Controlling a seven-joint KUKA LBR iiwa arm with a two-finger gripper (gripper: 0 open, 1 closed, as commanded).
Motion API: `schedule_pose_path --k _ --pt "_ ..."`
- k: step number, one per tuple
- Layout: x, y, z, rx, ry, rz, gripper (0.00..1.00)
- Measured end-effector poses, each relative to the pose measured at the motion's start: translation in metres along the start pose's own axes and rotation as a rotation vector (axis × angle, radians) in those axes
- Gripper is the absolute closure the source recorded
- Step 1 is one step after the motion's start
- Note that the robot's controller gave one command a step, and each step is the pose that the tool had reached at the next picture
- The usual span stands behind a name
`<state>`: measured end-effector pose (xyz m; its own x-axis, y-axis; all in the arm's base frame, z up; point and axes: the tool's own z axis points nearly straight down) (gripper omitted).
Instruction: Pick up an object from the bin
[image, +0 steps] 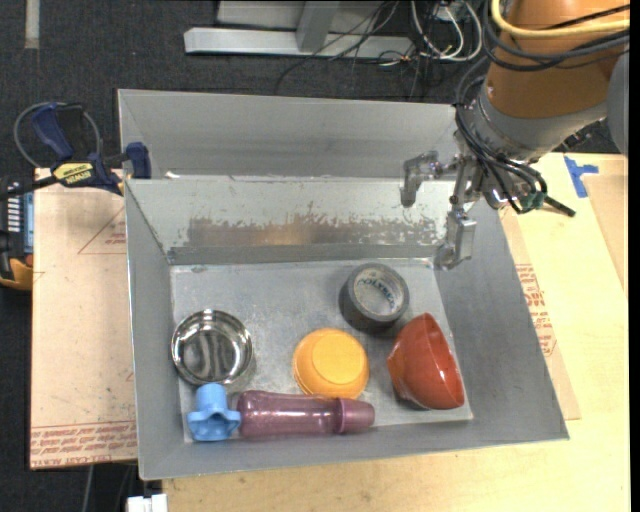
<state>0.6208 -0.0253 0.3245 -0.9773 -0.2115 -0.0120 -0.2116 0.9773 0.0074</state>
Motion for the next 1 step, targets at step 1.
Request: schedule_pose_path --k 1 --pt "-0.0027 -0.0245 -0.0009 0.007 -0.008 -0.178 0.0"
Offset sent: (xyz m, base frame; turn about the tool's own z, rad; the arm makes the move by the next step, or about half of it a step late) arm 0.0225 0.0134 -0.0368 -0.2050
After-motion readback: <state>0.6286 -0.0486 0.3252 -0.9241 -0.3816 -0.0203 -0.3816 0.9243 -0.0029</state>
